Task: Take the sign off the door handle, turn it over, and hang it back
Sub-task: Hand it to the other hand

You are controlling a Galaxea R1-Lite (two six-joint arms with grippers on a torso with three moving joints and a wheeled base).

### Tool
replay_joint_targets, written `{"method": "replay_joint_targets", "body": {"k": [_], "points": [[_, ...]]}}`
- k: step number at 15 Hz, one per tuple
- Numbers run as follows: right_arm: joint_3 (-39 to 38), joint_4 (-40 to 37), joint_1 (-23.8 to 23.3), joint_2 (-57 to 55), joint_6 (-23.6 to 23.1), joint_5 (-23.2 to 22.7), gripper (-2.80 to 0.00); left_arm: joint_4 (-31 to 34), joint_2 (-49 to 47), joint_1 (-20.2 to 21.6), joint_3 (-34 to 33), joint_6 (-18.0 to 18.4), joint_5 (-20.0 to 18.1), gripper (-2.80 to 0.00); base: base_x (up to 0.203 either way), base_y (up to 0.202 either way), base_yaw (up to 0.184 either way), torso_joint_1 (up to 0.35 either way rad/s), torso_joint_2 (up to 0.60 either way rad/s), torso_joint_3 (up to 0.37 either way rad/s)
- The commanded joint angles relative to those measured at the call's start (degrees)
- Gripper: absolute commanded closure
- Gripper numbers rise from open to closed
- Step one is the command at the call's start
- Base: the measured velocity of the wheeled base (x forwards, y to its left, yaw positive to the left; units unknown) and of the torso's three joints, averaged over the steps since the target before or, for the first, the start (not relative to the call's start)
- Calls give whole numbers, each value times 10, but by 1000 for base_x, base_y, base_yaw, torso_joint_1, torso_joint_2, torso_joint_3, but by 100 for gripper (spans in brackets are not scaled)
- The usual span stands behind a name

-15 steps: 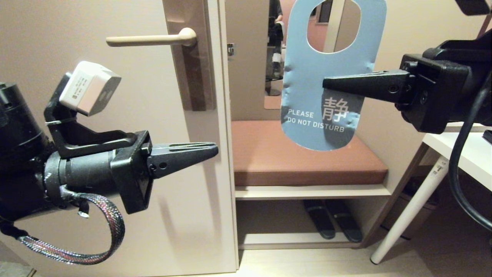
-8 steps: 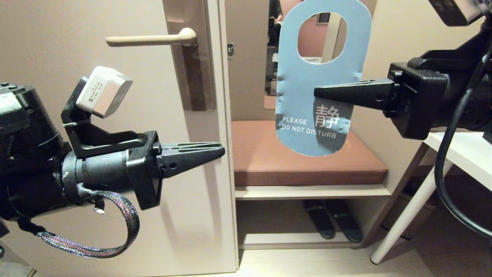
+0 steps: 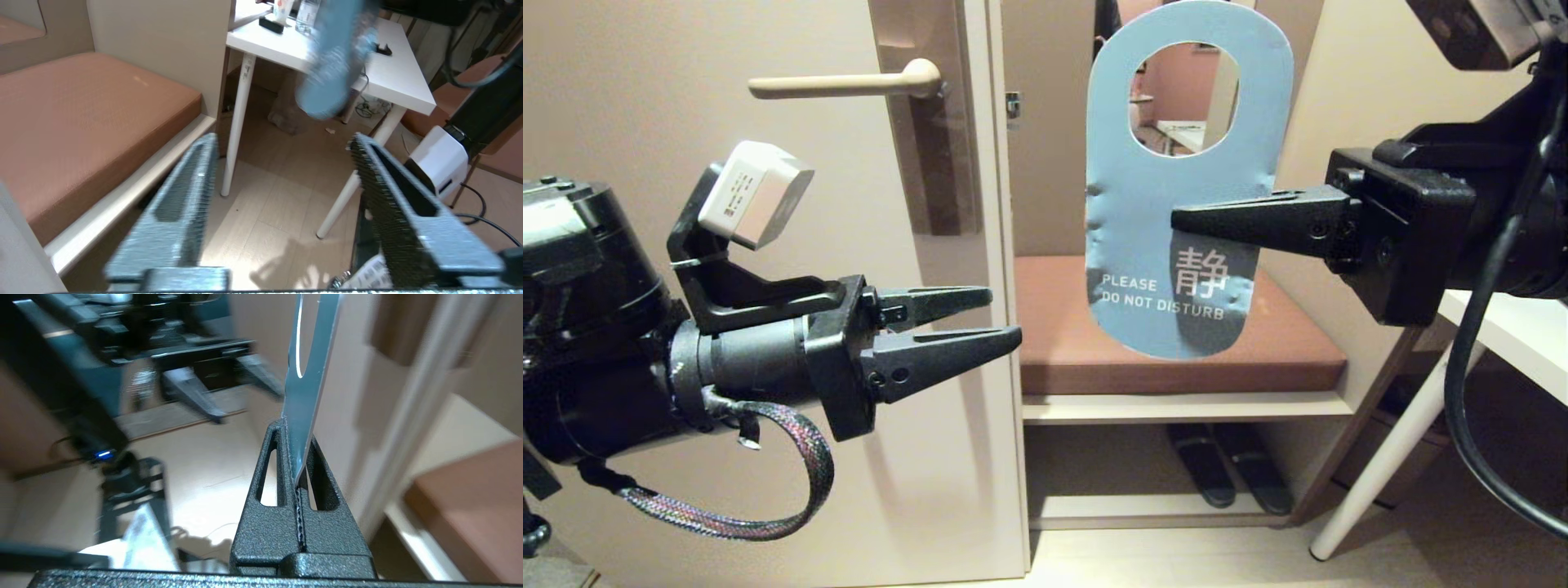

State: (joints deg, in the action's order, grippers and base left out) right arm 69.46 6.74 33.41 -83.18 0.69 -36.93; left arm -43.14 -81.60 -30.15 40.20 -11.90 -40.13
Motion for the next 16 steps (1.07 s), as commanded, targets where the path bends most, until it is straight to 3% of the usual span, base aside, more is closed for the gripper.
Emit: {"method": "replay_joint_targets", "body": {"k": [1, 7, 9, 14, 16], "points": [[0, 0, 3, 1, 0, -21, 0, -19, -15, -2, 0, -2, -4, -280, 0, 0, 0, 0, 0, 0], [-1, 12, 5, -16, 0, -90, 0, -33, -20, -39, -2, -10, -28, -280, 0, 0, 0, 0, 0, 0], [-5, 54, 5, -33, 2, -93, 0, -34, -20, -52, -1, -39, -27, -280, 0, 0, 0, 0, 0, 0], [-16, 165, 30, -59, 99, -104, 0, -69, -43, -62, 5, -58, -28, -280, 0, 0, 0, 0, 0, 0], [-21, 180, 34, -64, 109, -104, 0, -84, -48, -73, 7, -73, -28, -280, 0, 0, 0, 0, 0, 0]]}}
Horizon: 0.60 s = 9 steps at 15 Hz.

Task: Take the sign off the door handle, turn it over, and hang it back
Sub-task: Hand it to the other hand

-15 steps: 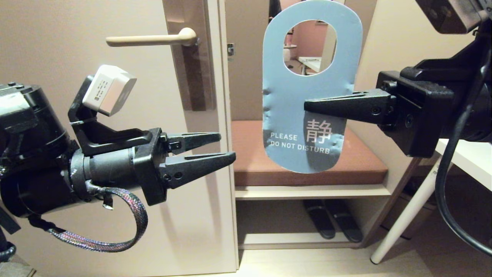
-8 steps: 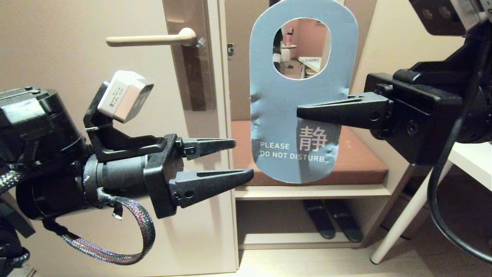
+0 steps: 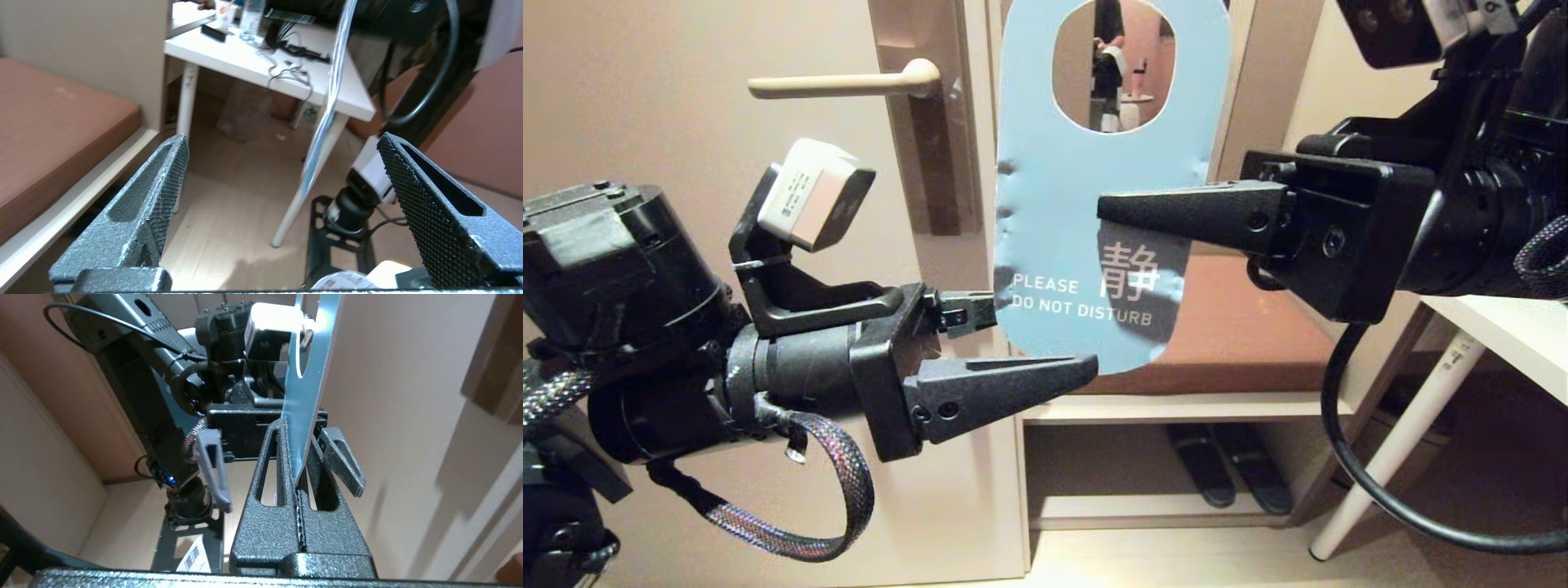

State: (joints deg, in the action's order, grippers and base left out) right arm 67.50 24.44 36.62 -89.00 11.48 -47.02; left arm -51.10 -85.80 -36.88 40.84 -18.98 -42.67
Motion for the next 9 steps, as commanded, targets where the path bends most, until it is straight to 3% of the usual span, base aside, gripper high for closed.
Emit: {"method": "replay_joint_targets", "body": {"k": [1, 9], "points": [[-3, 3, 5, -6, 1, -3, 0, -5, -6, -9, 1, -4, -2, -280, 0, 0, 0, 0, 0, 0], [-17, 3, 38, -4, 2, -9, 0, -5, -3, -35, -1, -4, -6, -280, 0, 0, 0, 0, 0, 0]]}}
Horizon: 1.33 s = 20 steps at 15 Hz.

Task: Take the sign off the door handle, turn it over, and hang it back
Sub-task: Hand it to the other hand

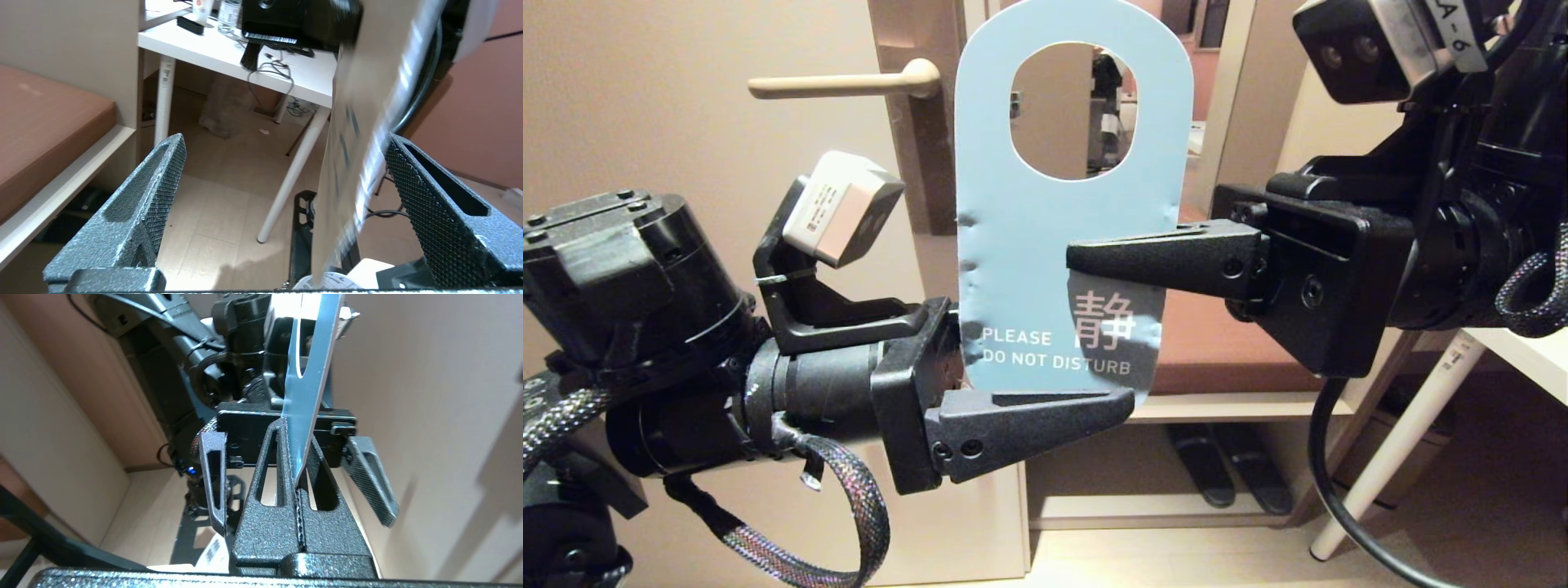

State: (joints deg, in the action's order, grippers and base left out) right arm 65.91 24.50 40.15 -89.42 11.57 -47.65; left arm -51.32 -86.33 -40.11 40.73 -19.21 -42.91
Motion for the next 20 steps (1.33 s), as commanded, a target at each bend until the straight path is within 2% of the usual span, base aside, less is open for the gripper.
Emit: {"method": "replay_joint_targets", "body": {"k": [1, 3, 6, 10, 20], "points": [[-4, 2, 4, 1, 0, -2, 0, -3, 4, -2, -1, -1, -14, -280, 0, 0, 0, 0, 0, 0], [-14, 2, 4, 5, -1, -2, 0, -3, 6, 1, -5, 0, -38, -280, 0, 0, 0, 0, 0, 0], [-25, 2, 4, 11, -2, -2, 0, -3, 9, 2, -11, 1, -47, -280, 0, 0, 0, 0, 0, 0], [-30, 2, 4, 12, -3, -2, 0, -3, 13, 1, -22, 3, -79, -280, 0, 0, 0, 0, 0, 0], [-32, 2, 27, 10, -1, -2, 0, -4, 12, -3, -25, 9, -79, -280, 0, 0, 0, 0, 0, 0]]}}
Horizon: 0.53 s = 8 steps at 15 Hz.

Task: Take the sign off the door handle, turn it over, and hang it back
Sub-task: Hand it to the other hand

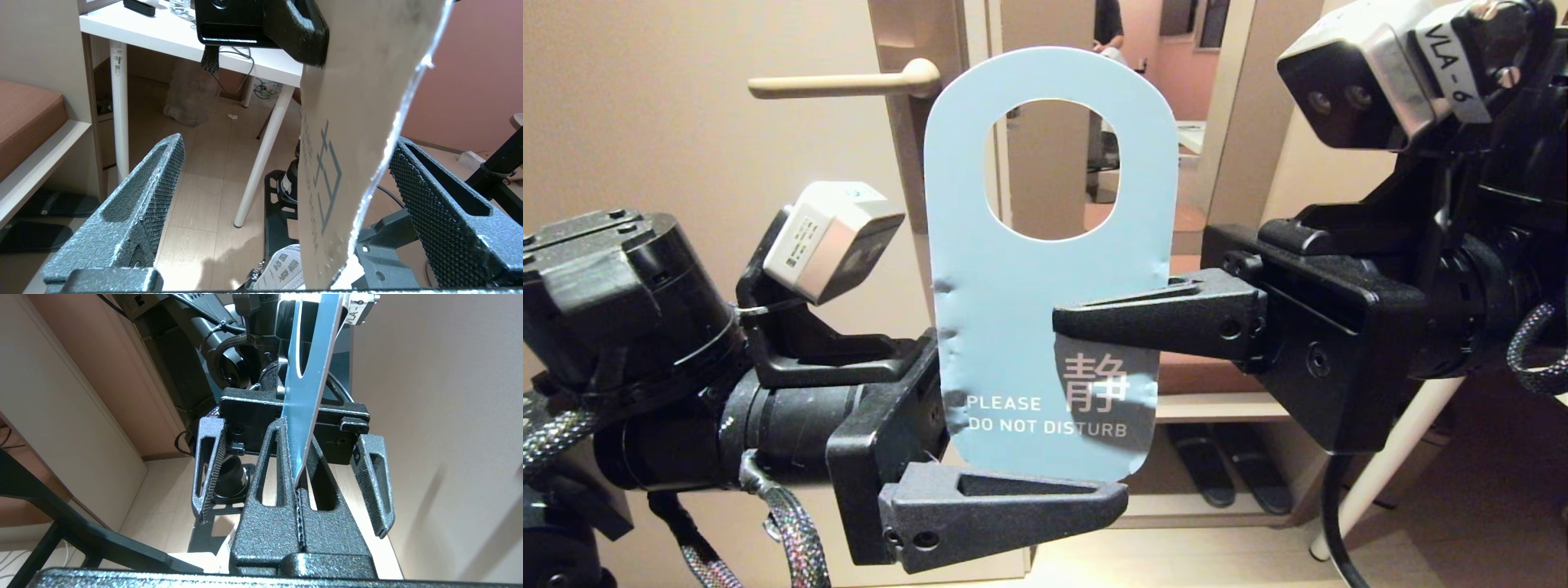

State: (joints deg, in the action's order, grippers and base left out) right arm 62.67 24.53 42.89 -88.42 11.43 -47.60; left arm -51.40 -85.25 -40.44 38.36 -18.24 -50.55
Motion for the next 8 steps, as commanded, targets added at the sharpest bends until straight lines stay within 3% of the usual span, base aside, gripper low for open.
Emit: {"method": "replay_joint_targets", "body": {"k": [1, 8], "points": [[0, 2, 1, 0, 0, -3, 0, -3, 0, 0, -2, 1, -3, -280, 0, 0, 0, 0, 0, 0], [-18, 2, 0, -2, -3, 0, 0, -2, 2, 0, -3, 7, -3, -280, 0, 0, 0, 0, 0, 0]]}}
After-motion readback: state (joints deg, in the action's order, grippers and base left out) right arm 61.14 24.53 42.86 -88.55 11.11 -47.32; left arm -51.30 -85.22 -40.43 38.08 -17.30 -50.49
